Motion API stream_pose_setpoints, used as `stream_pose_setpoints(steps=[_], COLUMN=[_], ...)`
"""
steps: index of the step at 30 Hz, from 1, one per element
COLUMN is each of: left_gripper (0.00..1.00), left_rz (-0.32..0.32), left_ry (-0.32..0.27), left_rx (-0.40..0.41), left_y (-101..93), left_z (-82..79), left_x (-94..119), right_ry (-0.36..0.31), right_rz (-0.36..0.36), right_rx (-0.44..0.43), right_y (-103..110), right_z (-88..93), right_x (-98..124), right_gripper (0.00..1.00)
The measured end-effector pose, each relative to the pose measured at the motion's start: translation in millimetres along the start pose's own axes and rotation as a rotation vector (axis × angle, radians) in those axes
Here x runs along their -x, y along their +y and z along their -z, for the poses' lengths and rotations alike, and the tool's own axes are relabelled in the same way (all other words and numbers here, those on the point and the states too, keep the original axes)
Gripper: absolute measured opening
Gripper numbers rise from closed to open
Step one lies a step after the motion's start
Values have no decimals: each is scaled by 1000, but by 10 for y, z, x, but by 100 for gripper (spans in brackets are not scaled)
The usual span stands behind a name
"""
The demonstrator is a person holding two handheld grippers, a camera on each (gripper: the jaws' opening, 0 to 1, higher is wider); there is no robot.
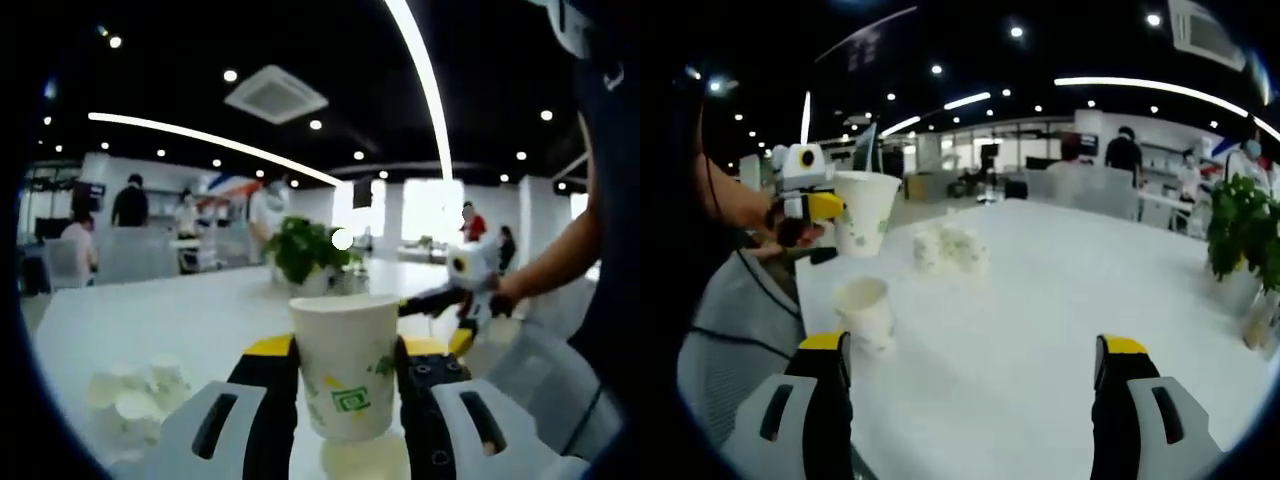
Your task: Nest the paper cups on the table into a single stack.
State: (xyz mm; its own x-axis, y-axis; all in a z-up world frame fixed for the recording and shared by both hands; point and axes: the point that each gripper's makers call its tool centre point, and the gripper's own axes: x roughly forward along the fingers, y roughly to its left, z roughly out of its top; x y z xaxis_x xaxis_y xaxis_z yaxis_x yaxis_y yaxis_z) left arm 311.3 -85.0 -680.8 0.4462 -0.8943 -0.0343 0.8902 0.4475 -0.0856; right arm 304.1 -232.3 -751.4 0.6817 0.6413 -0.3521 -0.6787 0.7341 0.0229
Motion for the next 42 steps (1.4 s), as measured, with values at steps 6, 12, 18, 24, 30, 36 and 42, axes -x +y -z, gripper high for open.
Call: stream_pose_setpoints(steps=[6,12,18,24,30,36,42], left_gripper=[37,36,36,37,37,37,38], left_rz=[10,17,18,21,19,14,14], left_ry=[21,49,65,96,124,152,178], left_rx=[-2,-6,7,-6,-5,-4,-7], left_y=[-44,-49,-72,-88,-81,-77,-90], left_z=[136,293,392,489,565,654,742], left_x=[-32,-56,-64,-70,-60,-25,13], right_ry=[2,1,4,8,8,10,14], right_rz=[-2,-1,3,5,4,0,-5], right_rx=[-3,-6,-11,-14,-18,-22,-20], right_y=[14,20,16,16,30,58,73], right_z=[9,-1,35,56,56,82,95], right_x=[-6,2,27,36,34,21,10], right_gripper=[100,100,100,100,99,99,99])
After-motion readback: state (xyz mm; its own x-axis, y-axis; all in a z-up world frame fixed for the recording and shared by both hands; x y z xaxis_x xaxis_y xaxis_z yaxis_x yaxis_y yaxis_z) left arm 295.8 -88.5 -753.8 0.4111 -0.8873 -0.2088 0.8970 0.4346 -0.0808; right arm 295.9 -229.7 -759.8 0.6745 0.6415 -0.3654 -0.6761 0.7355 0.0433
